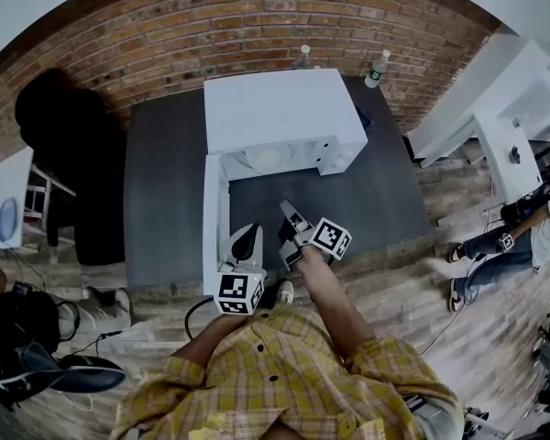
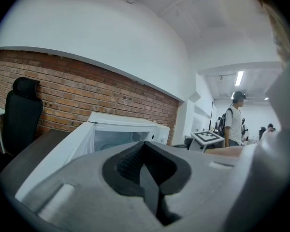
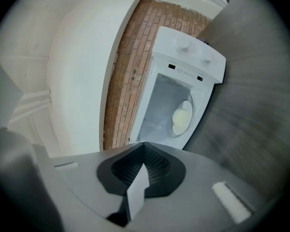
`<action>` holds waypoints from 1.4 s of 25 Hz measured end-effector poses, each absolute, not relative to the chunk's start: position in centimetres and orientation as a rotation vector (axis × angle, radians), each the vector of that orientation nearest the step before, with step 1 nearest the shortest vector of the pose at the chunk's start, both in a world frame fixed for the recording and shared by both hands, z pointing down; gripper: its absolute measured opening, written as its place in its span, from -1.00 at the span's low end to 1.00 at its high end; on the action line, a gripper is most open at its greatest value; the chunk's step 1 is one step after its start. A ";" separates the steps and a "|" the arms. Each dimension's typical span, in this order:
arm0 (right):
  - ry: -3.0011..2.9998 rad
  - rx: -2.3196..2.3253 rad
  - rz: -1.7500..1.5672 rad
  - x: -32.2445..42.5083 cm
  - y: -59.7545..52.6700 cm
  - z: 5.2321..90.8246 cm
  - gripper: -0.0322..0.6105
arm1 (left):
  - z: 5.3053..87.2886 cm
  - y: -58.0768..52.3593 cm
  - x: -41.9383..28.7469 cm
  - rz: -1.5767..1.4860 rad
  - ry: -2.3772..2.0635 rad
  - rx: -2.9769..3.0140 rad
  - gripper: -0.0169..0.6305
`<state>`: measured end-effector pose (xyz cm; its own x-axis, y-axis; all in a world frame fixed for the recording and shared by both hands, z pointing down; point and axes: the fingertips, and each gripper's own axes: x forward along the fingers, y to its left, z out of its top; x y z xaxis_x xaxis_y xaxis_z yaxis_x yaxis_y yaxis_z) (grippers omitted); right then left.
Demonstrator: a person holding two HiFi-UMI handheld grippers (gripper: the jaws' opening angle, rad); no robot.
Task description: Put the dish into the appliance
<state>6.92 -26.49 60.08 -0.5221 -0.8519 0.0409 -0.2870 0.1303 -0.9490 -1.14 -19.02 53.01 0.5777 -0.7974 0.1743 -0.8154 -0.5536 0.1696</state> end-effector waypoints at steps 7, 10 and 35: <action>2.075 -1.202 -1.266 6.5 -24.4 57.8 -0.90 | 52.8 -18.7 -1.1 0.116 -1.309 2.574 -0.96; 2.172 -1.263 -1.188 6.1 -23.8 56.9 -0.89 | 52.6 -18.6 -1.0 0.117 -1.296 2.574 -0.96; 2.687 -1.654 -0.367 4.3 -20.2 50.7 -0.89 | 51.8 -19.3 -1.4 0.076 -1.255 2.569 -0.96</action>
